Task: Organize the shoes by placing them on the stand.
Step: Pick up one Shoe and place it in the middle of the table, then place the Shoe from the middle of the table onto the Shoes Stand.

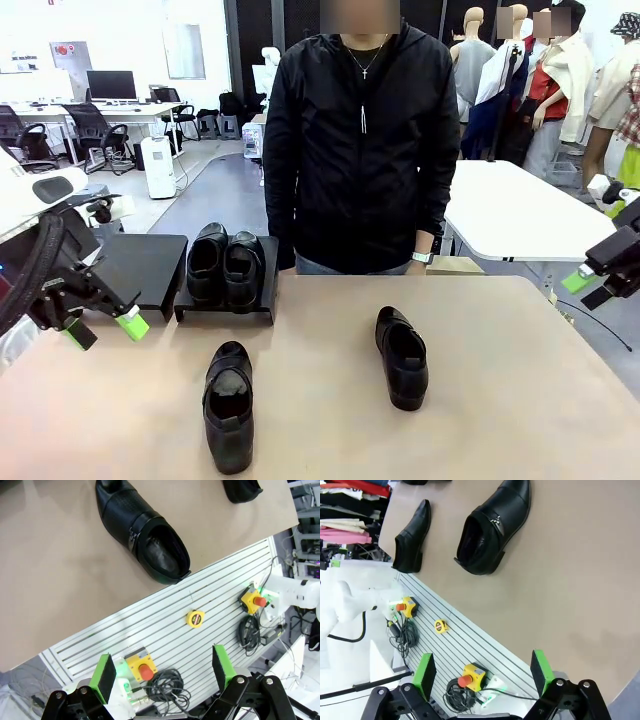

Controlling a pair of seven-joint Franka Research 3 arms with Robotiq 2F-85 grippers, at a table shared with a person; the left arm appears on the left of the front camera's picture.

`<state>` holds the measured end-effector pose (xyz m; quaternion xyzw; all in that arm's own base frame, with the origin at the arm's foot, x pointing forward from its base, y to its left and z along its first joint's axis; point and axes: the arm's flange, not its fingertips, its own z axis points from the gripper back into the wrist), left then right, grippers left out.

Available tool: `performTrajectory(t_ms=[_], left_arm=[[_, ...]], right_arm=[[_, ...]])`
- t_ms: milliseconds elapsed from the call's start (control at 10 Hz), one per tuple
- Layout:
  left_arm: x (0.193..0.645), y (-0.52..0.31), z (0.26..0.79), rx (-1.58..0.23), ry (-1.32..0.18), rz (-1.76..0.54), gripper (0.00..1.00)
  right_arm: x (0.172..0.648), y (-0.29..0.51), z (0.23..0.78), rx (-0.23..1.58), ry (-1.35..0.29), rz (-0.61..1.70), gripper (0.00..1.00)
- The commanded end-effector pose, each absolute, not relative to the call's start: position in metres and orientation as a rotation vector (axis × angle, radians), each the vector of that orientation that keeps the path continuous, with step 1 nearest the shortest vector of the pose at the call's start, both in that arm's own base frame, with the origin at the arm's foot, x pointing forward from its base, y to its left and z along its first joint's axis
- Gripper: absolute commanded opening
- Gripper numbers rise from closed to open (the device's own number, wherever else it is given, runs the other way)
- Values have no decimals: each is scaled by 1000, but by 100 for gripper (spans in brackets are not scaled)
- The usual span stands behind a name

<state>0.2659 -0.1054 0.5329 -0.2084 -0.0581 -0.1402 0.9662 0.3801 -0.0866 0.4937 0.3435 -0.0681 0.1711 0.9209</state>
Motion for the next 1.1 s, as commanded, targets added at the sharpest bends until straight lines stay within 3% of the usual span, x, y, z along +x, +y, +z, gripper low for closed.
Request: performTrajectory(t_ms=[0, 1000], left_arm=[[267, -105, 531, -439, -125, -290, 100], [266, -105, 533, -422, -118, -284, 100]], right_arm=[[383, -88, 500, 694, -135, 325, 100], [383, -88, 500, 694, -135, 325, 100]])
